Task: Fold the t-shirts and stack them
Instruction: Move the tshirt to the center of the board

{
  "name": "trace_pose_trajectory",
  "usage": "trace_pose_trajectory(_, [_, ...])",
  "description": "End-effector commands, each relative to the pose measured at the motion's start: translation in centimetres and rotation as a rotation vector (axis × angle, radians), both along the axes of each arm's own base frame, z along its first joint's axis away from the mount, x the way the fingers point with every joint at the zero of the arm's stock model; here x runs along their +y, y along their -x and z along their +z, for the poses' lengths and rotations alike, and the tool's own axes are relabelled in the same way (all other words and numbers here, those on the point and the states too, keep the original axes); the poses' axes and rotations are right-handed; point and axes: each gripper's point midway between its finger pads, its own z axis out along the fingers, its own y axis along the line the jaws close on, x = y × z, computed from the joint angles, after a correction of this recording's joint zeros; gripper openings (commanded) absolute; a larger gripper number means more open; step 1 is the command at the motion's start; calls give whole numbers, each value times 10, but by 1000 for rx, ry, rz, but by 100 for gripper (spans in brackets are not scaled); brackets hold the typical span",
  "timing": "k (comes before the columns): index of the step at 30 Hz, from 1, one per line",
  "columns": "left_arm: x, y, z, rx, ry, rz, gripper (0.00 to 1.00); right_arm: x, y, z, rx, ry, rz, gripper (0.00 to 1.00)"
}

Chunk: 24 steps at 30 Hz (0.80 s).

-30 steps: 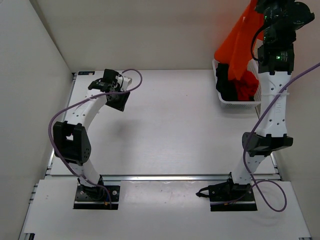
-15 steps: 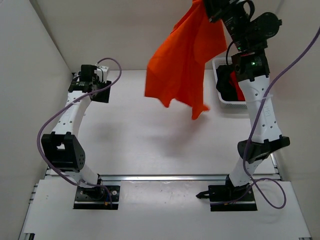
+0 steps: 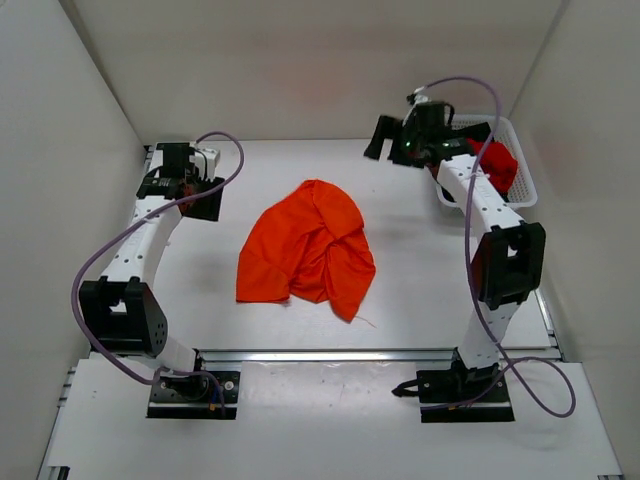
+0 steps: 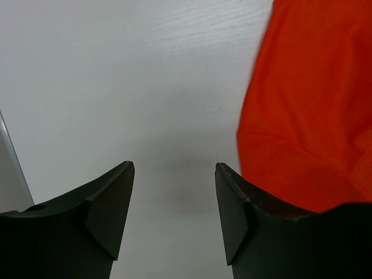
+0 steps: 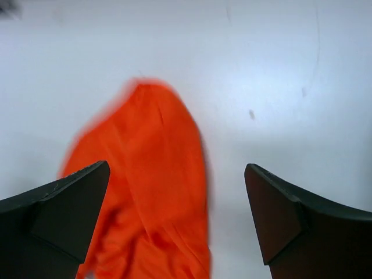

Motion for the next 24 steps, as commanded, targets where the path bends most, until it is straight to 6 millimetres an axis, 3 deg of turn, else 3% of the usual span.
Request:
trace_pose_trajectory(1, [0,21,-3,23,27,1,69,55,50,-18,11,242,162,99])
trace_pose_trajectory(3, [4,31,-11,47,57,29,69,94,71,-34,4,310,267,99])
trace_pose_trajectory(4, [18,36,-18,64,83,87,68,122,87,-44,7,318,343,99])
trace_pose_trajectory(5, [28,41,-20,72,108,145,68,135,97,-54,17,336,385,99])
trace_pose_trajectory(7, [38,55,-32,93,135,224,68,180,137,-78,19,384,531,98])
trace_pose_trajectory(10, [50,73,-45,109,215,359,68,220,188,-102,22,427,685,94])
trace_pose_trajectory(11, [47,76,-46,112,247,372,68,220,195,-111,33,447,697,93])
trace_pose_trajectory(13, [38,88,-53,129,289,369,68,242,220,-118,22,471,753,92])
trace_pose_trajectory(17, [41,100,-43,68,306,410,69,269,244,-134,41,507,753,92])
trace_pose_trajectory(21, [48,108,-21,-20,287,461,69,295,248,-138,16,545,726,91])
trace_pose_trajectory(23, [48,109,-4,-93,305,489,71,301,251,-159,38,590,715,92])
trace_pose_trajectory(24, [46,109,1,-122,316,505,70,304,248,-157,19,608,698,92])
